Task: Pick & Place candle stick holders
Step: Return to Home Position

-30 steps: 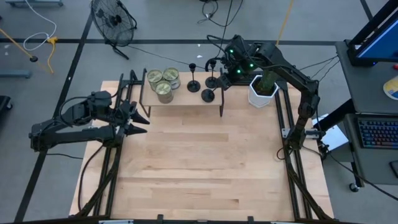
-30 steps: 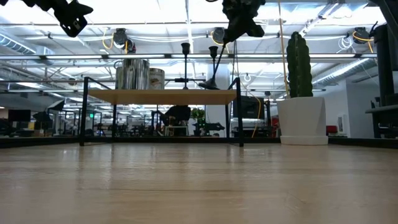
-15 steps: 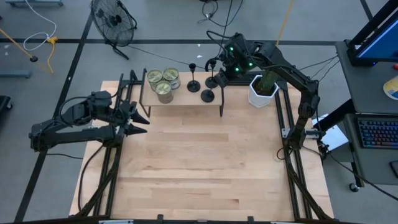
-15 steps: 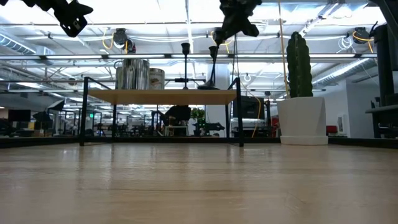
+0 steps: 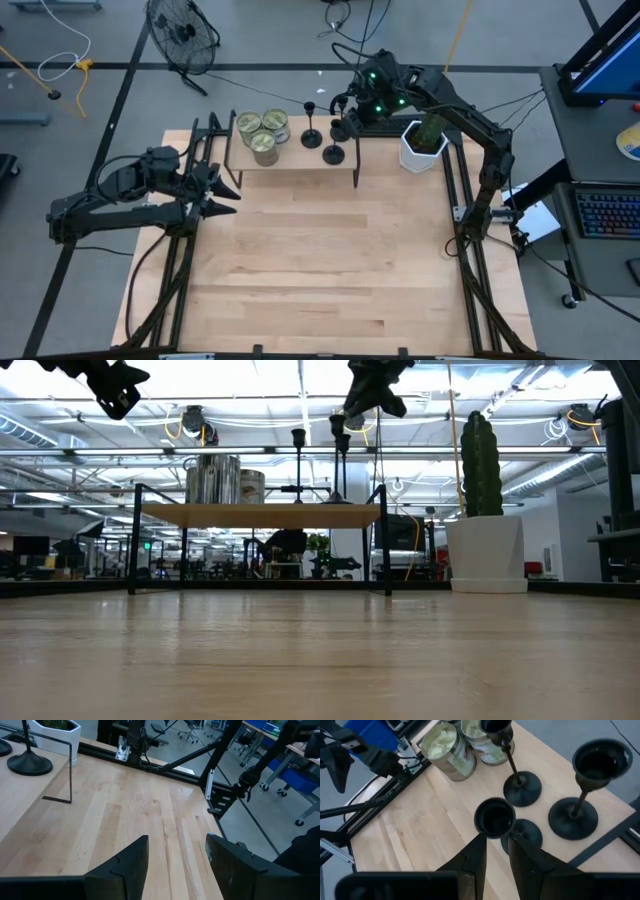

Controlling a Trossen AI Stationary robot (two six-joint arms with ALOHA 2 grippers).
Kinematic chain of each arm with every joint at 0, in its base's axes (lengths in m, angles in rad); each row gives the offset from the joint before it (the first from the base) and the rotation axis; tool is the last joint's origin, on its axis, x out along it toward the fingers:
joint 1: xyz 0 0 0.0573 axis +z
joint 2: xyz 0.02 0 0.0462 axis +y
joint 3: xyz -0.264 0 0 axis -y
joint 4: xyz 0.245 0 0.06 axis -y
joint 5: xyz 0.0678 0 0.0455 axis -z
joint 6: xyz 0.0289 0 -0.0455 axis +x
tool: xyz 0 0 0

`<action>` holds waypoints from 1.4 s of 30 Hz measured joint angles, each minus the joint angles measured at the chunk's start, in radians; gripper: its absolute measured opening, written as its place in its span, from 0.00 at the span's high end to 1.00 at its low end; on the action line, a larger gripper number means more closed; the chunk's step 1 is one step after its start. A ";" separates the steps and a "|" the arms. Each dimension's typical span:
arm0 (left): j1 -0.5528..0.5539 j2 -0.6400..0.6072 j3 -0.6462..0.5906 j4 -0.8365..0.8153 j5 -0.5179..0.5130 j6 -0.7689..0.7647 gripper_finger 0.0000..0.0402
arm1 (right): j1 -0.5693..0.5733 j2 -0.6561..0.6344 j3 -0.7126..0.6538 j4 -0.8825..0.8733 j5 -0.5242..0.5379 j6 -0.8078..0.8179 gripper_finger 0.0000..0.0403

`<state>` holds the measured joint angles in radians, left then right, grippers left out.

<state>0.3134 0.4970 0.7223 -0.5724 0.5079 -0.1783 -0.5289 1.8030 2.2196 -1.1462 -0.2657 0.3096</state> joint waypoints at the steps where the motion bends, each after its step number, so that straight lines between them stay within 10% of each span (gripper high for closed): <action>1: 0.000 0.000 0.000 0.000 0.000 0.000 0.49 | 0.000 0.000 0.000 0.005 0.000 0.000 0.81; 13: 0.000 0.000 0.000 0.000 -0.012 0.021 0.49 | 0.005 -0.091 0.001 -0.010 0.012 -0.051 0.81; 30: 0.000 -0.005 0.000 0.002 -0.007 -0.020 0.49 | 0.266 -0.332 -0.023 -0.142 0.454 -0.173 1.00; 36: 0.000 -0.084 0.000 0.048 0.067 0.041 0.49 | 0.297 -0.470 -0.211 -0.127 0.506 -0.085 0.99; 42: 0.000 -0.233 -0.004 -0.033 -0.072 0.030 0.49 | 0.340 -0.665 -0.536 0.109 0.501 -0.024 0.99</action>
<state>0.3134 0.2637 0.7187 -0.6049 0.4364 -0.1482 -0.1892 1.1377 1.6833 -1.0376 0.2352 0.2858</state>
